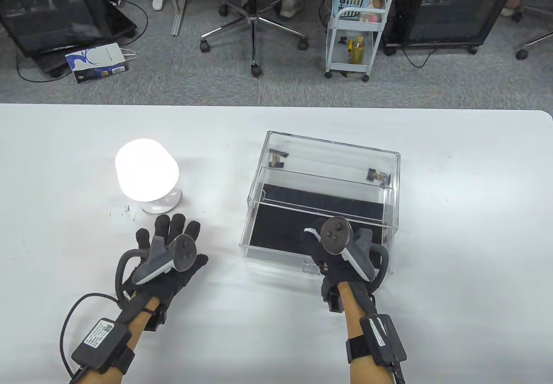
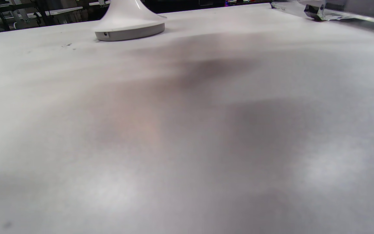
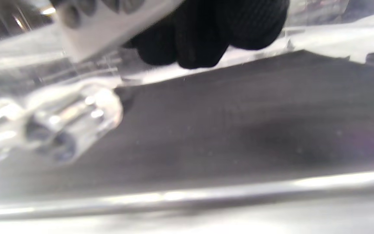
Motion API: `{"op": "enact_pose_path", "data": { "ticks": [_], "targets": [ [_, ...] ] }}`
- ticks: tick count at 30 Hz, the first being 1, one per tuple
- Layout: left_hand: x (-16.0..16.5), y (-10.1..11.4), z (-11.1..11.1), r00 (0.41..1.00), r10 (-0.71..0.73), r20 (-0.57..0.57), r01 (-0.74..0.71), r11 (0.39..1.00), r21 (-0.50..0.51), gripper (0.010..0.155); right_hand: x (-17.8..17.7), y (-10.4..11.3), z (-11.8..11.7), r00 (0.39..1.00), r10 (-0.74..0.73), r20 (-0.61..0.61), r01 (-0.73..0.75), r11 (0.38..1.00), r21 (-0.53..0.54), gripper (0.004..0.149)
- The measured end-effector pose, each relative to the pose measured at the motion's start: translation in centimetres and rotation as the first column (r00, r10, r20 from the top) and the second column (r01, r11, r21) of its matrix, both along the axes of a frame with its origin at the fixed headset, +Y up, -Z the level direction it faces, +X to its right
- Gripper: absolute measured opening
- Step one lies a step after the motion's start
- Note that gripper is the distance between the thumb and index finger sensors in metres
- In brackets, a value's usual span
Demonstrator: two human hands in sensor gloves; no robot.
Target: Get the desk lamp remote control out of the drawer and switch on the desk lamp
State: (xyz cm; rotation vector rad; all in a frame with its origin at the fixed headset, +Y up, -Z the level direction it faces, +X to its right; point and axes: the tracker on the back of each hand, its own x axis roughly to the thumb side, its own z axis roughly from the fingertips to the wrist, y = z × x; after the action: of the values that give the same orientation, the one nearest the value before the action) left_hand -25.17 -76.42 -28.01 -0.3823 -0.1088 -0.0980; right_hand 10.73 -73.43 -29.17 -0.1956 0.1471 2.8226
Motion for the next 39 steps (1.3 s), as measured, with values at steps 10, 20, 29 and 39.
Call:
{"op": "enact_pose_path", "data": {
  "ticks": [10, 20, 29, 39],
  "targets": [
    [0.1, 0.0, 0.1, 1.0, -0.004, 0.0, 0.004, 1.0, -0.01, 0.075, -0.2, -0.3, -0.2, 1.0, 0.031, 0.0, -0.031, 0.999, -0.029, 0.051],
    [0.2, 0.0, 0.1, 1.0, -0.006, 0.002, 0.006, 1.0, -0.02, 0.075, -0.2, -0.2, -0.2, 1.0, 0.012, 0.01, -0.011, 0.999, -0.031, 0.048],
    [0.4, 0.2, 0.1, 1.0, 0.005, 0.008, -0.005, 1.0, -0.02, 0.075, -0.1, 1.3, 0.4, 1.0, 0.015, -0.025, -0.014, 0.999, 0.032, 0.05],
    [0.6, 1.0, 0.6, 1.0, 0.01, 0.021, -0.01, 1.0, 0.003, 0.075, -2.6, 5.4, 3.4, 0.983, 0.167, -0.079, -0.165, 0.986, 0.027, 0.064]
  ]
}}
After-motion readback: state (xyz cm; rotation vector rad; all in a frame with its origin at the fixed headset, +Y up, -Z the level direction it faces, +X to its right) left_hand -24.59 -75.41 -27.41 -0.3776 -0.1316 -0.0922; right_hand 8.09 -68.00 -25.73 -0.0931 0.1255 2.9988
